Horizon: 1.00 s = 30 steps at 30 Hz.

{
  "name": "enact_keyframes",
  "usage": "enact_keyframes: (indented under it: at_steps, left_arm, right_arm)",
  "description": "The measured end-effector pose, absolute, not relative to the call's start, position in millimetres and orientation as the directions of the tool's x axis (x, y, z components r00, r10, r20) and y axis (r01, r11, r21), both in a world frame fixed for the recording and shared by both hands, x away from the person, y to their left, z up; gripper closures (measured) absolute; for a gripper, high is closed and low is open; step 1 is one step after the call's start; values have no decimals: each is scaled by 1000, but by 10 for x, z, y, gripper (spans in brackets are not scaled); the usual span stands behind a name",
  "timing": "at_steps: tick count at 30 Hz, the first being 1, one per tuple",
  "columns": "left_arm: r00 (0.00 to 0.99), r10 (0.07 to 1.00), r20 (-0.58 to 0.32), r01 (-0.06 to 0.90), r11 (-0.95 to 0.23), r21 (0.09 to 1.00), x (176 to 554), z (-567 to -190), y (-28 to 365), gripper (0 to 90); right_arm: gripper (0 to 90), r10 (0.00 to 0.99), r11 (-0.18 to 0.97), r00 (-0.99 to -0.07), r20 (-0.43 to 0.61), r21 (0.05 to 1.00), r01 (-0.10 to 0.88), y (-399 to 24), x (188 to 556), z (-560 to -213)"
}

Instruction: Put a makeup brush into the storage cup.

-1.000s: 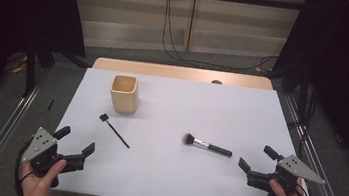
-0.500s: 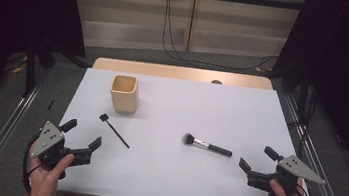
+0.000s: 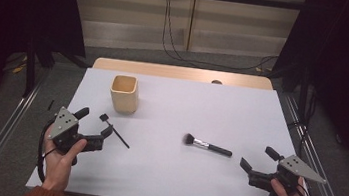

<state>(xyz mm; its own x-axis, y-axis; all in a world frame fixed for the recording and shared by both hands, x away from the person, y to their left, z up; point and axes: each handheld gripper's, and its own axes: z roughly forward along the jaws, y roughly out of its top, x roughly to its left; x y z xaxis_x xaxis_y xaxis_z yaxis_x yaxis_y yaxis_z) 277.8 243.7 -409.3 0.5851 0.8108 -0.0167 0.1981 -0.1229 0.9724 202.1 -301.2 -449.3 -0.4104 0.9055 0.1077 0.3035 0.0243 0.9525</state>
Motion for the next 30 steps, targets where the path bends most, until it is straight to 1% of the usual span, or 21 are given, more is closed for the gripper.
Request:
enact_keyframes:
  at_steps: [2, 5, 9, 15, 19, 25, 28, 30]
  left_arm:
    - [581, 814, -19, 191, -113, 975, 2797, -4076, 2417, 30]
    - [591, 807, 15, 176, -147, 973, 2833, -4049, 2379, 30]
    - [602, 798, 23, 173, -159, 972, 2893, -4022, 2357, 30]
    - [592, 806, 13, 177, -146, 973, 3041, -3988, 2382, 28]
    - [581, 814, 10, 159, -126, 979, 3141, -3996, 2393, 22]
    - [589, 808, -20, 185, -110, 977, 3291, -4040, 2373, 18]
    - [608, 794, 6, 206, -165, 965, 3389, -4028, 2351, 18]
    - [616, 787, 10, 215, -180, 960, 3410, -4019, 2351, 18]
  right_arm:
    - [0, 905, 27, -412, 106, 953, 303, -3005, 2021, -4492]
    - [0, 904, 27, -414, 105, 954, 300, -2996, 2011, -4485]
    - [0, 902, 31, -420, 100, 955, 295, -2976, 2004, -4476]
    - [2, 900, 31, -423, 104, 953, 300, -2973, 2019, -4481]
    - [0, 899, 32, -425, 105, 952, 304, -2968, 2030, -4482]
    - [0, 897, 33, -430, 105, 953, 302, -2968, 2032, -4482]
    - [0, 896, 35, -431, 103, 953, 302, -2968, 2038, -4484]
    - [0, 897, 35, -430, 103, 953, 302, -2967, 2040, -4484]
